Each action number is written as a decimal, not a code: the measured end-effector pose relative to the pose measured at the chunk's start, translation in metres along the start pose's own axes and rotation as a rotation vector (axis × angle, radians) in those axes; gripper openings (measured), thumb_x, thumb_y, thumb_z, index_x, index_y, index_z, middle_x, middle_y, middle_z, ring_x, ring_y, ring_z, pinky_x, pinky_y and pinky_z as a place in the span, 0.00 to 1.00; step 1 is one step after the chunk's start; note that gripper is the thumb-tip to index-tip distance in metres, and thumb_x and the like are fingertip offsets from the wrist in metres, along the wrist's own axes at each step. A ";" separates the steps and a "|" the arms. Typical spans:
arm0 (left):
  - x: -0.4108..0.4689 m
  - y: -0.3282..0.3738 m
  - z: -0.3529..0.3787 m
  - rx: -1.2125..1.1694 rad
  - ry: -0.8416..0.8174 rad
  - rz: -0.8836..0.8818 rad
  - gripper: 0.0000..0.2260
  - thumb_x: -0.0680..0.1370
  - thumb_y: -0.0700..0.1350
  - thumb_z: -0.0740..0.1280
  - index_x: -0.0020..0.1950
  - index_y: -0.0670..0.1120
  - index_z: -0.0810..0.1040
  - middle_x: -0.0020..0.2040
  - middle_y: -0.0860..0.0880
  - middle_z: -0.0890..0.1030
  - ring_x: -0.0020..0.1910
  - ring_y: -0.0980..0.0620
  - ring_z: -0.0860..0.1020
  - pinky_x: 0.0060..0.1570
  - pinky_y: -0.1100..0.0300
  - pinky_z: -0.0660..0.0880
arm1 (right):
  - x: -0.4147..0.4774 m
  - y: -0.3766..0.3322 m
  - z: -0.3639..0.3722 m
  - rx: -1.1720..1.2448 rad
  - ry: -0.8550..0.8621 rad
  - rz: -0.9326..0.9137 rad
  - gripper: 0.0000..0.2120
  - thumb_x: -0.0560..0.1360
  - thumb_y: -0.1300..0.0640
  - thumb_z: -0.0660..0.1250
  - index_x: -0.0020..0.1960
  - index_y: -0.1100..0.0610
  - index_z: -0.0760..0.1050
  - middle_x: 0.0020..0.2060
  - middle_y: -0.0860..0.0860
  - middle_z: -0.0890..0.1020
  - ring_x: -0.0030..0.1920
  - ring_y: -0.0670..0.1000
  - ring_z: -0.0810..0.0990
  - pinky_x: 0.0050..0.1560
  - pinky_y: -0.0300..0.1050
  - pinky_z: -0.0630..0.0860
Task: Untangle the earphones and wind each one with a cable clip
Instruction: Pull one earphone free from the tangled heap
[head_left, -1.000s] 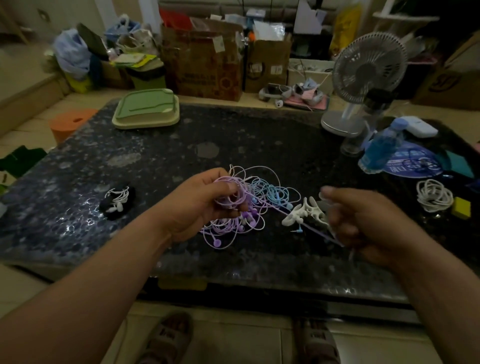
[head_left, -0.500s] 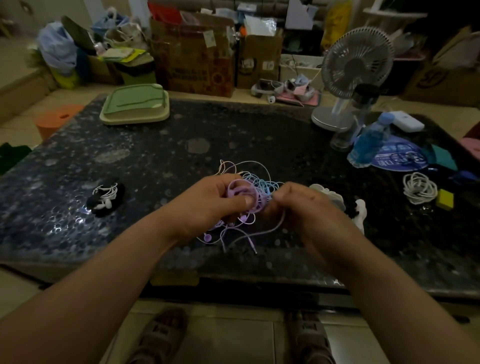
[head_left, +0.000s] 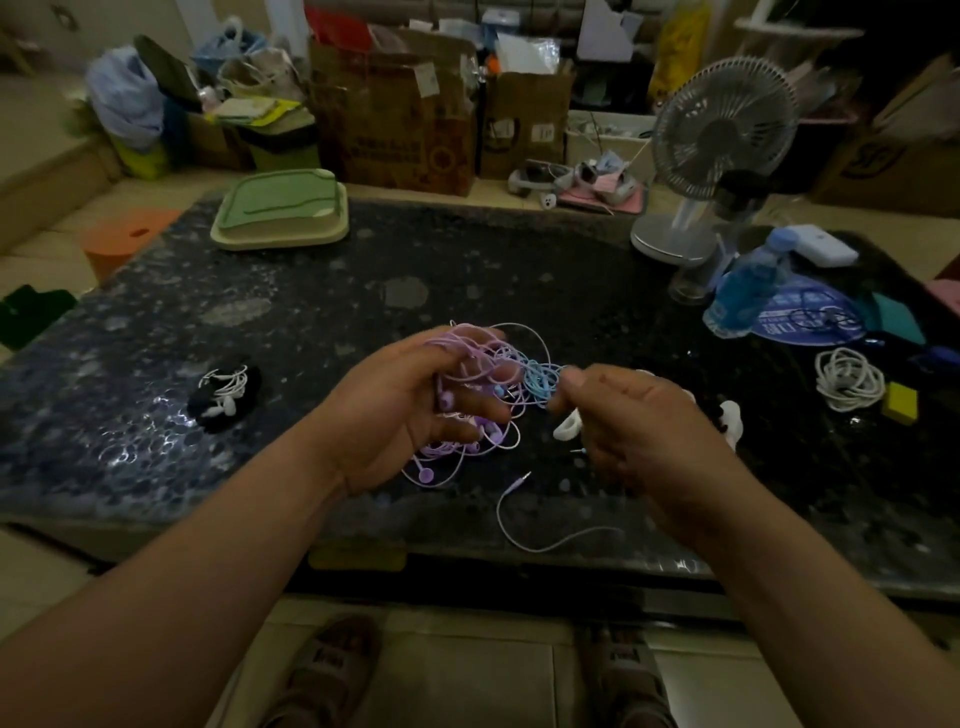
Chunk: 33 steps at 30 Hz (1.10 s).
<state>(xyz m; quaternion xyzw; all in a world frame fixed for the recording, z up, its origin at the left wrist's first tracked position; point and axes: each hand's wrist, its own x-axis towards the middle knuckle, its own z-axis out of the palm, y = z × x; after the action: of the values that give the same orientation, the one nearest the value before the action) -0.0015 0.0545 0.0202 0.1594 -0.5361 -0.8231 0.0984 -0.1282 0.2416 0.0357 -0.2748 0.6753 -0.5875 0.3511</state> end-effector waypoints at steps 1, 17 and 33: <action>-0.001 -0.001 0.000 0.001 -0.033 -0.030 0.16 0.86 0.44 0.55 0.69 0.43 0.77 0.61 0.37 0.84 0.47 0.41 0.83 0.38 0.56 0.80 | 0.000 0.002 0.000 -0.036 -0.006 0.001 0.14 0.84 0.54 0.64 0.47 0.61 0.81 0.24 0.50 0.64 0.24 0.46 0.60 0.25 0.37 0.57; -0.003 -0.018 -0.016 0.560 0.153 -0.045 0.17 0.80 0.28 0.57 0.50 0.42 0.84 0.35 0.47 0.82 0.27 0.52 0.72 0.25 0.65 0.66 | 0.011 -0.006 -0.035 0.657 0.269 -0.082 0.17 0.76 0.54 0.70 0.37 0.50 0.63 0.26 0.45 0.60 0.23 0.43 0.56 0.23 0.37 0.51; 0.000 -0.007 0.010 0.384 0.195 0.024 0.23 0.79 0.29 0.56 0.34 0.49 0.79 0.29 0.47 0.74 0.25 0.53 0.68 0.22 0.65 0.61 | -0.015 0.009 -0.011 -0.432 -0.215 0.165 0.30 0.73 0.26 0.62 0.55 0.50 0.81 0.48 0.48 0.87 0.49 0.47 0.86 0.54 0.49 0.82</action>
<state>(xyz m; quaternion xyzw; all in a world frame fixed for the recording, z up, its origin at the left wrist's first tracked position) -0.0051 0.0656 0.0176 0.2477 -0.6728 -0.6854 0.1273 -0.1269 0.2615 0.0294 -0.3483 0.7641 -0.3663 0.4009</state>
